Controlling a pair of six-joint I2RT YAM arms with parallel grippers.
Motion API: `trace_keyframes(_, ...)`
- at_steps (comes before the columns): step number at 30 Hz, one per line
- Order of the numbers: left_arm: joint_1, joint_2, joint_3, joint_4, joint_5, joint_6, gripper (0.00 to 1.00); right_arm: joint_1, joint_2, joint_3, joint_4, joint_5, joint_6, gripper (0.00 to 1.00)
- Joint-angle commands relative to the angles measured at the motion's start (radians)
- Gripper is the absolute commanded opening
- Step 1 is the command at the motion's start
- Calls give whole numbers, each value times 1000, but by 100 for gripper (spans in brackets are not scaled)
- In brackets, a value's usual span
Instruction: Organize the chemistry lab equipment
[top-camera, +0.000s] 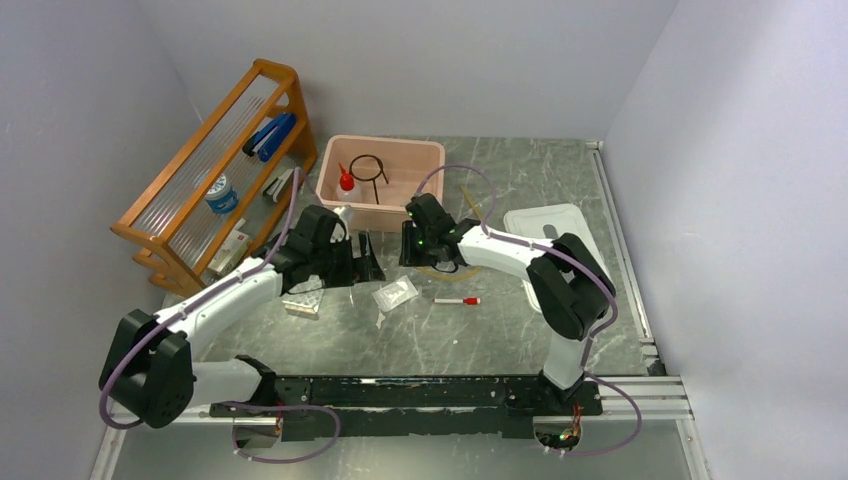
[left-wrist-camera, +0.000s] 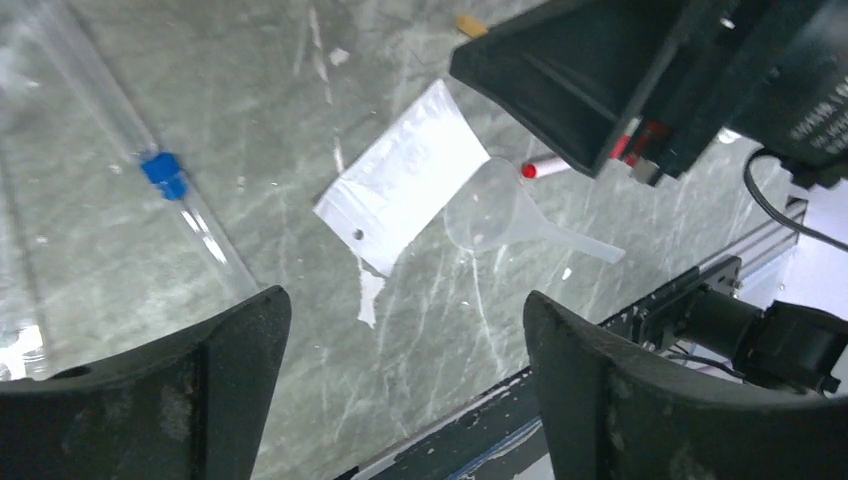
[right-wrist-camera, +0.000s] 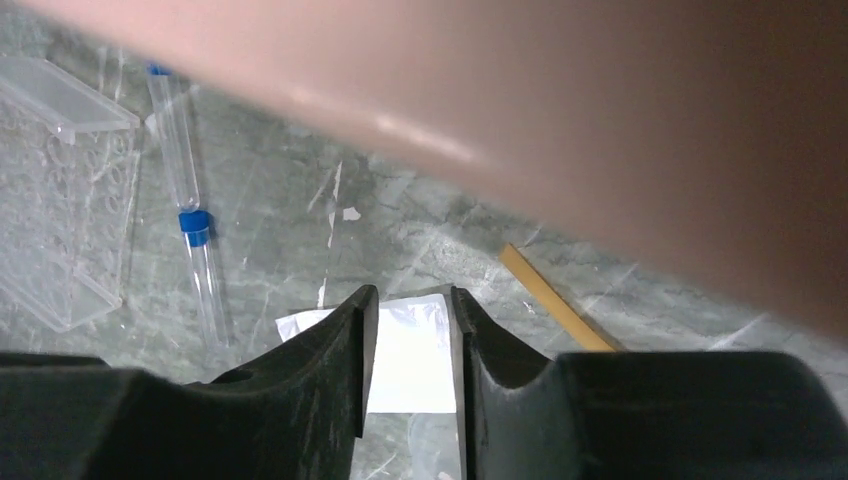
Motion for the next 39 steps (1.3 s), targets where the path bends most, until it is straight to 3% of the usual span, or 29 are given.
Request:
trace_keyframes(1, -74, -38, -57, 109, -3, -113, 83, 6, 33, -17, -81, -69, 9, 34)
trace_keyframes(6, -182, -12, -126, 182, -135, -172, 69, 16, -40, -44, -46, -14, -27, 33)
trace_keyframes(13, -196, 52, -156, 221, -184, -236, 69, 32, -108, -34, -33, 32, -64, 38)
trace_keyframes(19, -207, 129, -188, 305, -208, -323, 56, 74, -145, -61, -21, 100, -99, 38)
trace_keyframes(28, -224, 220, -177, 257, -298, -411, 40, 90, -158, -106, -4, 131, -119, 38)
trace_keyframes(39, -228, 247, -224, 283, -312, -448, 33, 100, -117, -164, 16, 75, -73, 24)
